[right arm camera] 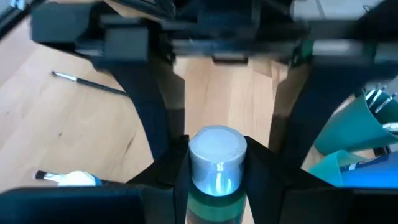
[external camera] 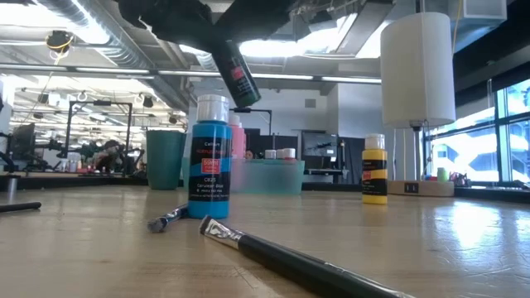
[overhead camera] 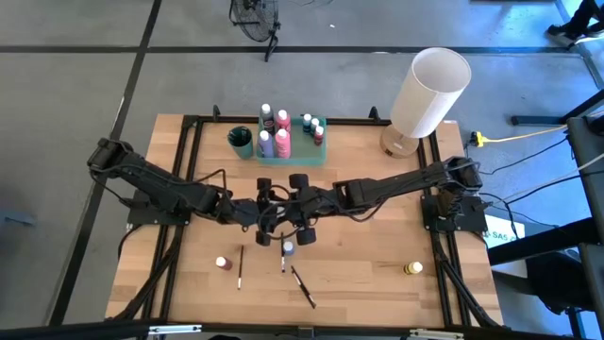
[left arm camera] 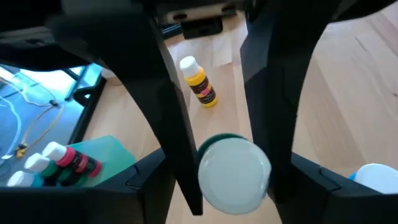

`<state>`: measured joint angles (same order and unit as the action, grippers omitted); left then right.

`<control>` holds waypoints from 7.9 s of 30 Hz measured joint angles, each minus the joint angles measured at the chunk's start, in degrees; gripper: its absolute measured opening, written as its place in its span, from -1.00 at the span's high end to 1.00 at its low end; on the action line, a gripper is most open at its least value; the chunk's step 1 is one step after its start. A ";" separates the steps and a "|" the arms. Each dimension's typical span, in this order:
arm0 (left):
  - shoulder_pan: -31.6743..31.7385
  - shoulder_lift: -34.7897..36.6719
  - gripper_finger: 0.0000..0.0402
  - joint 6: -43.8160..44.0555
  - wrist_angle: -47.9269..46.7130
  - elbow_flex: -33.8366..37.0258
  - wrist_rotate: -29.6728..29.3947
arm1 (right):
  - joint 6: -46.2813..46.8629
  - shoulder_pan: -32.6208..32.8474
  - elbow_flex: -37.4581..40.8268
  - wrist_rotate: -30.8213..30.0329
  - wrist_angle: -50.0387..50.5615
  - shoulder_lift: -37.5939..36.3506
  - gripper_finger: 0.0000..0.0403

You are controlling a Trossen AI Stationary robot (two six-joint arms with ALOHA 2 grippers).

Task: Pick & Place Paint Supplies
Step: Put the small green paint bottle into the green bin

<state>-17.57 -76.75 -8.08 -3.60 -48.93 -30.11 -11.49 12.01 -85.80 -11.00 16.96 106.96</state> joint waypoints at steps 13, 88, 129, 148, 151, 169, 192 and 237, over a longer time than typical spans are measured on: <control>-1.90 0.37 -0.22 -1.99 -5.18 -0.24 -11.31 | 4.86 1.94 0.27 -15.11 10.80 0.28 0.43; -4.52 0.02 -0.20 12.14 -26.69 0.02 -3.03 | 46.05 -1.52 -42.99 -33.79 73.06 -11.50 0.42; -4.45 0.02 -0.20 16.48 -27.47 0.04 -1.66 | 59.08 -12.96 -24.45 -2.26 73.08 -19.25 0.42; -4.45 0.02 -0.20 14.91 -27.23 0.04 -1.85 | 32.91 -19.37 1.03 -13.81 32.61 -18.62 0.42; -4.45 0.02 -0.20 14.86 -27.59 0.04 -1.83 | 25.72 -18.88 5.37 -14.09 20.63 -18.62 0.42; -4.45 0.02 -0.20 16.38 -26.83 2.64 -0.39 | 9.13 -23.68 36.61 -2.30 -44.44 -18.62 0.42; -2.06 0.02 -0.20 11.32 -21.55 2.64 1.34 | 13.25 -33.66 51.74 6.14 -79.35 -10.26 0.42; -0.71 0.02 -0.20 13.93 -18.94 2.64 4.75 | 12.70 -38.05 44.68 0.65 -73.90 3.28 0.42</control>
<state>-18.28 -76.73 5.86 -22.54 -46.28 -25.36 1.21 -26.04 -41.12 -10.35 -56.95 110.24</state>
